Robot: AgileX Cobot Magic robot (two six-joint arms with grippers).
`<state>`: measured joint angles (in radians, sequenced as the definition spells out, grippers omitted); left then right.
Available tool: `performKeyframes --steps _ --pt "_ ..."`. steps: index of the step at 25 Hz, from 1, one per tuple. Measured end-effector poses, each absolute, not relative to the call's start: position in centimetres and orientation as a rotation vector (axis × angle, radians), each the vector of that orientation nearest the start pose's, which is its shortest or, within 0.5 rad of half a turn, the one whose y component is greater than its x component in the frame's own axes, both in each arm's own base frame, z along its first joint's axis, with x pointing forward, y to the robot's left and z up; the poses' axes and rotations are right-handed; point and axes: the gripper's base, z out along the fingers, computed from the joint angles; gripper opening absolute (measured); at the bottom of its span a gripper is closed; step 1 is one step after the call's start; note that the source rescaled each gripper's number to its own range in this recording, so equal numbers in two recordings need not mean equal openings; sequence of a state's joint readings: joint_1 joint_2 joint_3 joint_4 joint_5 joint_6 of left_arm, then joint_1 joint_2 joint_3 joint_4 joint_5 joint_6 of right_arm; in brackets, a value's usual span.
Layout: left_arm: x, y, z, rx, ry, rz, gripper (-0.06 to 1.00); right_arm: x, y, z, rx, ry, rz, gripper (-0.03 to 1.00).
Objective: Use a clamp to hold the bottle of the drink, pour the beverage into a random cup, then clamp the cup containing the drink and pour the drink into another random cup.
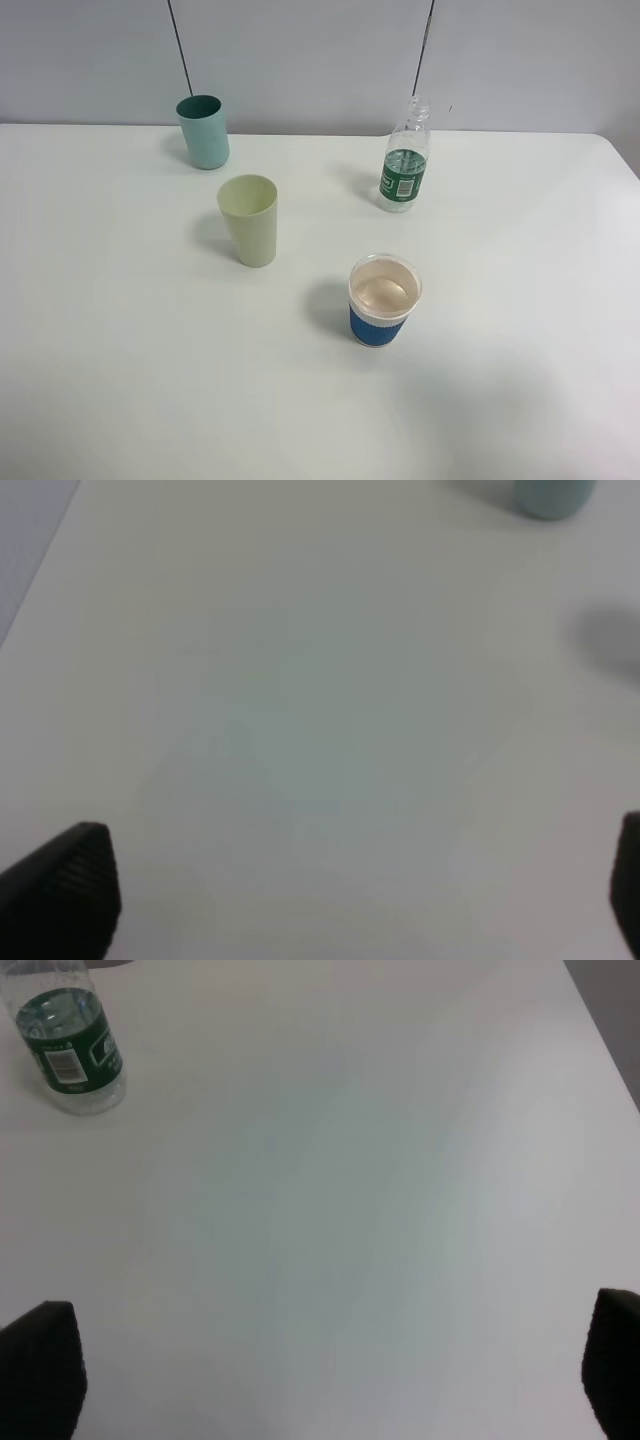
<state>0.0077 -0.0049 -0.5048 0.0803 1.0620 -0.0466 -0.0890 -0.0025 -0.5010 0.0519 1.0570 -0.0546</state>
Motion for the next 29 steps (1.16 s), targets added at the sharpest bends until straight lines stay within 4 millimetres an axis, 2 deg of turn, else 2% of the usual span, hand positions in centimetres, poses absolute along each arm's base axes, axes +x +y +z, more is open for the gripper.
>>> performKeyframes --steps 29 --pt "-0.65 0.63 27.87 -0.061 2.033 0.071 1.0 -0.49 0.46 27.79 0.033 2.036 -0.028 1.0"
